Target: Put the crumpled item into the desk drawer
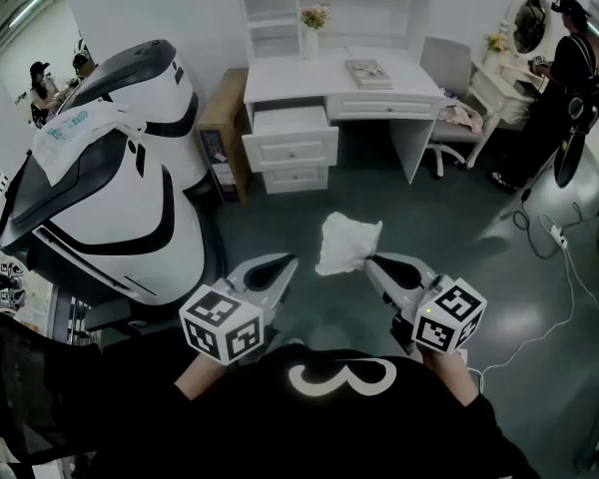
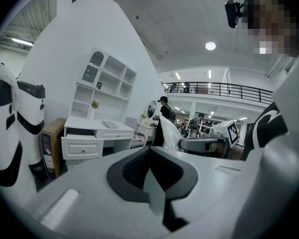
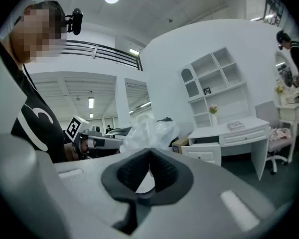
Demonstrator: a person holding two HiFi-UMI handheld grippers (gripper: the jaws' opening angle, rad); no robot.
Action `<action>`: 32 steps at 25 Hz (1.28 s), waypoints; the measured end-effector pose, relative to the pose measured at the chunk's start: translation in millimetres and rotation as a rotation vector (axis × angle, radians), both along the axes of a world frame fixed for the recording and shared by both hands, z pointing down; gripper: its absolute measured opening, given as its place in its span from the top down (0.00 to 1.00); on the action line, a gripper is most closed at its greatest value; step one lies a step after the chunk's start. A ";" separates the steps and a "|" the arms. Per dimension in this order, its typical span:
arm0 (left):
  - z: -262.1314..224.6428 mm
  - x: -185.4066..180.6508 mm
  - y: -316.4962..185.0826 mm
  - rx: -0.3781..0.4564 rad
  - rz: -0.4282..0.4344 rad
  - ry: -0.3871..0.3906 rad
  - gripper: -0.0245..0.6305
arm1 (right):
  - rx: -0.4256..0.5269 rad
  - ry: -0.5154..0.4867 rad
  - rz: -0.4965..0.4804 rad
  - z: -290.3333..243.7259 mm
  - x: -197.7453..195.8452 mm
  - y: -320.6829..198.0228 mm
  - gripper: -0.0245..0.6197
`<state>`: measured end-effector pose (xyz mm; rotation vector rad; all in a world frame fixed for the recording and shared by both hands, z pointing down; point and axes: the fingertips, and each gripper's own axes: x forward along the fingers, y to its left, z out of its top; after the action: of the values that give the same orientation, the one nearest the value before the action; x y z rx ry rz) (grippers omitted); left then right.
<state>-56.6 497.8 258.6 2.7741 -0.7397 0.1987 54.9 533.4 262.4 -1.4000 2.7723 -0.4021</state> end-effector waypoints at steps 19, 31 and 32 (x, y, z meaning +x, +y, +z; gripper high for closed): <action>27.3 -9.5 -48.2 -0.031 -0.050 0.004 0.95 | -0.042 -0.031 -0.020 30.8 -4.8 -58.8 0.95; 63.8 -0.4 -175.0 -0.104 -0.028 -0.003 0.95 | -0.127 -0.025 -0.003 68.5 2.6 -182.5 0.95; 66.5 1.0 -192.5 -0.114 -0.024 -0.006 0.95 | -0.136 -0.028 0.001 71.3 4.0 -199.9 0.95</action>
<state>-55.6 305.3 325.1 2.6571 -0.7395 0.2373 58.9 333.5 333.7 -1.4101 2.7685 -0.6163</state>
